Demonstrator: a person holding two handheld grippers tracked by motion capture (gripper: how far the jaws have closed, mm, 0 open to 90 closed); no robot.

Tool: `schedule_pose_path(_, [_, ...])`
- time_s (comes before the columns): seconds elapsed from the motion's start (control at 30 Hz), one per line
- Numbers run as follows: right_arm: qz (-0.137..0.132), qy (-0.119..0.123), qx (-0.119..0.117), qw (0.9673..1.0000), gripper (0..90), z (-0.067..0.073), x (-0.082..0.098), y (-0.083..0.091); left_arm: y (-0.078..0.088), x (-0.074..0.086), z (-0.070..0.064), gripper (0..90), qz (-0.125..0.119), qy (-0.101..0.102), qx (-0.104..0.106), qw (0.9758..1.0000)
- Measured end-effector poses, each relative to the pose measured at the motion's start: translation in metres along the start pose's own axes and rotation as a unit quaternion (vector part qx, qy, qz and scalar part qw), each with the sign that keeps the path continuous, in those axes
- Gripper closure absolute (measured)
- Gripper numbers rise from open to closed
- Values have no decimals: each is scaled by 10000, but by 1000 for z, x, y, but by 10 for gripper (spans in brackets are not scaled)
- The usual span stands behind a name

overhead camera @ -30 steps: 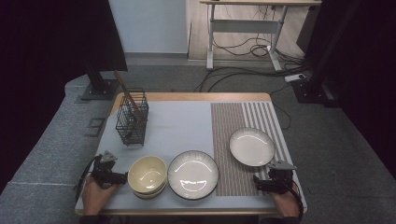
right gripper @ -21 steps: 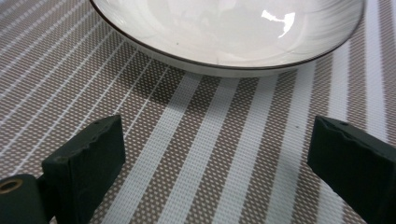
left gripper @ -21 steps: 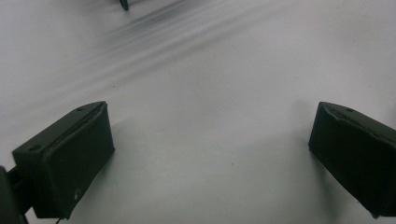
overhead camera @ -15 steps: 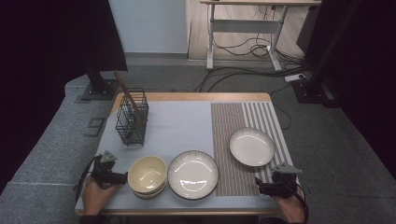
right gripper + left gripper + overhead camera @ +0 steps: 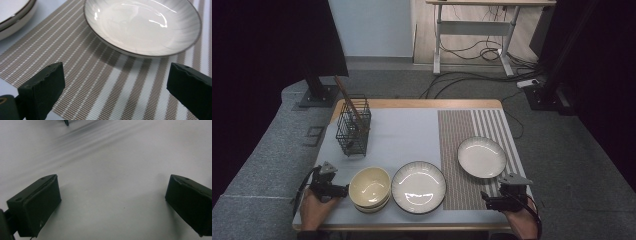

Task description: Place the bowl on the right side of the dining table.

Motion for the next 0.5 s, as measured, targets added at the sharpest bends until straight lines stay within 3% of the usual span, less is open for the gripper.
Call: schedule_pose_path(0.5, [-61, 239, -314, 9992, 0, 28, -24, 0, 0, 0, 0, 0, -6, -3, -4, 10000])
Point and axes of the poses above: each handheld gripper's, and its own axes: y roughly backward along the jaws, x roughly out of its underside, z roughly to its left, the point moved 6 cm from there along -y, roughly forward along the jaws, and after that the axes turned 6 degrees about x, right-handed, at the moved point
